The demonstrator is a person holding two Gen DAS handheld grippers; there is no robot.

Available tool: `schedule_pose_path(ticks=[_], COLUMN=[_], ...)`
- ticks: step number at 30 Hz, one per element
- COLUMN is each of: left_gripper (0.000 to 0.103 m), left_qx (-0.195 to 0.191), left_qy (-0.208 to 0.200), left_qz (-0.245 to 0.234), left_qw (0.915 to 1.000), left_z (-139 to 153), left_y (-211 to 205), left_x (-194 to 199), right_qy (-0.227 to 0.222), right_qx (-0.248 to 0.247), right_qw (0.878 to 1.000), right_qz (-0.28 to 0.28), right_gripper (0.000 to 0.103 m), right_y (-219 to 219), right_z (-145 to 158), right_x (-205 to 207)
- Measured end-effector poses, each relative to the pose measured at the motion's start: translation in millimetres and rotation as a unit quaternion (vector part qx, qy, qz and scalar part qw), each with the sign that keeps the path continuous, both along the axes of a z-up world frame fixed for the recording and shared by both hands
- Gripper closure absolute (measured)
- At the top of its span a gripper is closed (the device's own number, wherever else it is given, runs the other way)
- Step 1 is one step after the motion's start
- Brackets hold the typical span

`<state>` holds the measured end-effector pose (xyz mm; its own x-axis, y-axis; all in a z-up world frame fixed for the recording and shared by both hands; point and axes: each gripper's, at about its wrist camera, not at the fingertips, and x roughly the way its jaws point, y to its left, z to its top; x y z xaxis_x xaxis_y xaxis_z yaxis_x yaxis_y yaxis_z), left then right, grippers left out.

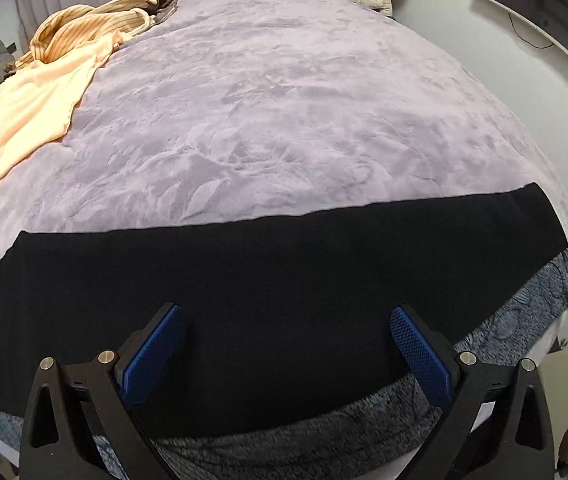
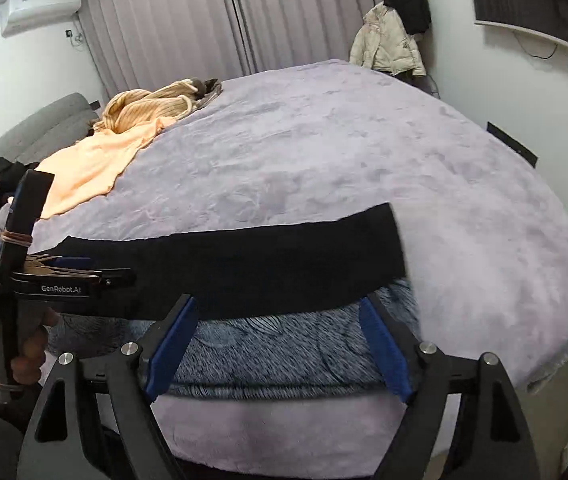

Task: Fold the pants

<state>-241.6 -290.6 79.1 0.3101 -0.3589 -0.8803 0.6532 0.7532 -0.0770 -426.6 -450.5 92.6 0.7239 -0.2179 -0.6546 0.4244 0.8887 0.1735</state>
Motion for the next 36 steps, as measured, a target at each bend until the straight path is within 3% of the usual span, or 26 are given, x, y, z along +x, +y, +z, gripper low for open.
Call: schedule_pose_path(ticks=[3, 6, 8, 12, 15, 17, 18, 20, 21, 23, 24, 26, 28, 32, 36], left_gripper=[0.000, 0.000, 0.000, 0.000, 0.000, 0.000, 0.000, 0.000, 0.000, 0.000, 0.000, 0.000, 0.000, 0.000, 0.000], left_qx=[0.025, 0.048, 0.046, 0.033, 0.035, 0.042, 0.045, 0.049, 0.050, 0.055, 0.048, 0.005, -0.015, -0.084, -0.101], left_qy=[0.023, -0.024, -0.020, -0.014, -0.030, -0.037, -0.039, -0.041, -0.043, -0.033, -0.022, -0.002, -0.003, 0.024, 0.030], left_qz=[-0.008, -0.012, -0.008, 0.004, 0.010, 0.011, 0.011, 0.010, 0.009, 0.004, 0.001, 0.005, 0.035, 0.089, 0.127], left_qw=[0.9994, 0.9985, 0.9987, 0.9993, 0.9989, 0.9984, 0.9982, 0.9979, 0.9978, 0.9980, 0.9986, 1.0000, 0.9993, 0.9921, 0.9863], left_z=[-21, -26, -27, -28, -31, -34, -35, -37, -36, -29, -22, -4, 10, 33, 36], left_y=[-5, -15, -16, -15, -18, -21, -23, -26, -27, -26, -24, -10, 10, 70, 132], left_x=[-11, -22, -20, -19, -22, -25, -25, -24, -25, -26, -26, -21, -12, 21, 58], right_qy=[0.022, 0.003, -0.024, -0.065, -0.100, -0.088, -0.054, 0.003, -0.003, -0.009, -0.018, -0.028, -0.023, -0.017, -0.026], right_qx=[0.044, 0.125, 0.169, 0.144, 0.154, 0.136, 0.131, 0.119, 0.122, 0.119, 0.109, 0.068, 0.021, -0.051, -0.137], right_qw=[0.999, 0.992, 0.985, 0.987, 0.983, 0.987, 0.990, 0.993, 0.992, 0.993, 0.994, 0.997, 0.999, 0.998, 0.985], right_qz=[0.000, -0.001, -0.005, -0.022, -0.008, 0.010, 0.025, 0.018, 0.015, 0.007, 0.008, 0.015, 0.022, 0.038, 0.098], right_gripper=[0.017, 0.017, 0.017, 0.017, 0.017, 0.019, 0.033, 0.042, 0.048, 0.074, 0.077, 0.079, 0.081, 0.083, 0.083], right_y=[3, -1, -7, -13, -21, -18, -17, -19, -20, -18, -14, 0, 19, 65, 136], right_z=[-17, -43, -57, -64, -56, -55, -62, -80, -78, -62, -51, -28, -9, 24, 45], right_x=[-19, -25, -22, -10, 4, 20, 35, 53, 52, 49, 47, 46, 52, 73, 99])
